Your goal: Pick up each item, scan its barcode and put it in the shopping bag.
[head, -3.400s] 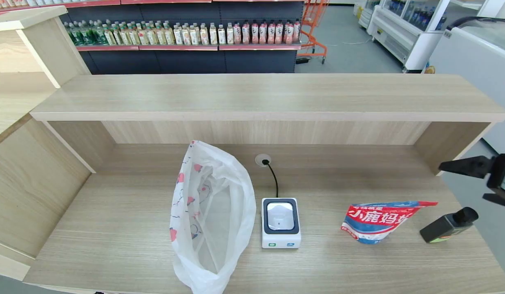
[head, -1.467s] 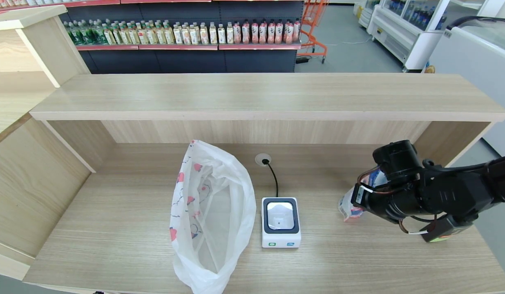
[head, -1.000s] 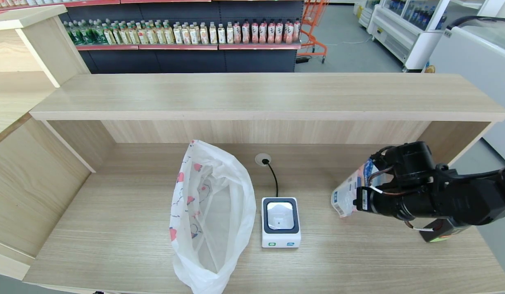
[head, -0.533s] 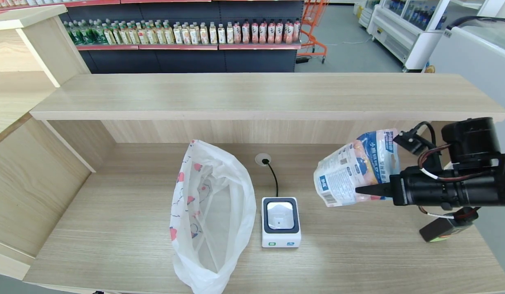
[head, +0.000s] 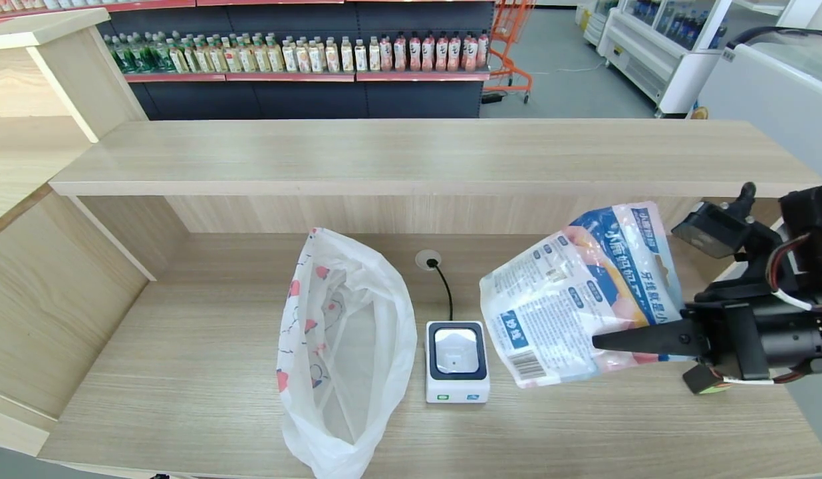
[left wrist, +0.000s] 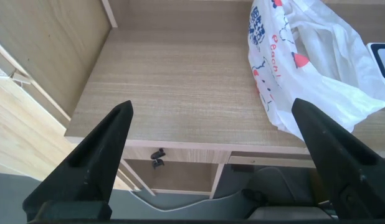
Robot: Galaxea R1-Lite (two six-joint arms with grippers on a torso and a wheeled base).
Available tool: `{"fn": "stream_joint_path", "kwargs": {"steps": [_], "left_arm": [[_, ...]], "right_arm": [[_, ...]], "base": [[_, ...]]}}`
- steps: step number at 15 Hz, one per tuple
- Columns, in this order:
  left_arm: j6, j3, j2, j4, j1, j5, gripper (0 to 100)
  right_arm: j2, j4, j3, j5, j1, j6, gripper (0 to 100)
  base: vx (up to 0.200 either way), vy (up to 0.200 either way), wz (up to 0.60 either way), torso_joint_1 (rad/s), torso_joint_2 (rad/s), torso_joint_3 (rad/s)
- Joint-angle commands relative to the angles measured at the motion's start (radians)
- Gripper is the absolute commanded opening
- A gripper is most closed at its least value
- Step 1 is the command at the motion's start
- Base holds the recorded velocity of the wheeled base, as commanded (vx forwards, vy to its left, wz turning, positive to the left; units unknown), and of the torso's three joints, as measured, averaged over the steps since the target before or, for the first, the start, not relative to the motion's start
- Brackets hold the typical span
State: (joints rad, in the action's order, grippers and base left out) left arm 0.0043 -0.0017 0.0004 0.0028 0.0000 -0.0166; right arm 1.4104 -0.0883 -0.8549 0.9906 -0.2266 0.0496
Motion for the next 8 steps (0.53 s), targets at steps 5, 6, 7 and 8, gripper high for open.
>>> {"fn": "stream_joint_path", "kwargs": {"steps": [5,6,7,8], "left_arm": [[0.000,0.000,0.000,0.000,0.000,0.000,100],[0.000,0.000,0.000,0.000,0.000,0.000,100],[0.000,0.000,0.000,0.000,0.000,0.000,100],[0.000,0.000,0.000,0.000,0.000,0.000,100]], "right_arm": [[-0.096,-0.073,0.025,0.074,-0.109,0.007,0],[-0.103,-0.073,0.043,0.072,-0.119,0.007,0],[-0.110,-0.073,0.059,0.072,-0.128,0.006,0],[-0.111,-0.073,0.068,0.072,-0.132,0.004,0]], "base": [[0.000,0.000,0.00,0.000,0.00,0.000],[0.000,0.000,0.00,0.000,0.00,0.000],[0.000,0.000,0.00,0.000,0.00,0.000],[0.000,0.000,0.00,0.000,0.00,0.000]]}}
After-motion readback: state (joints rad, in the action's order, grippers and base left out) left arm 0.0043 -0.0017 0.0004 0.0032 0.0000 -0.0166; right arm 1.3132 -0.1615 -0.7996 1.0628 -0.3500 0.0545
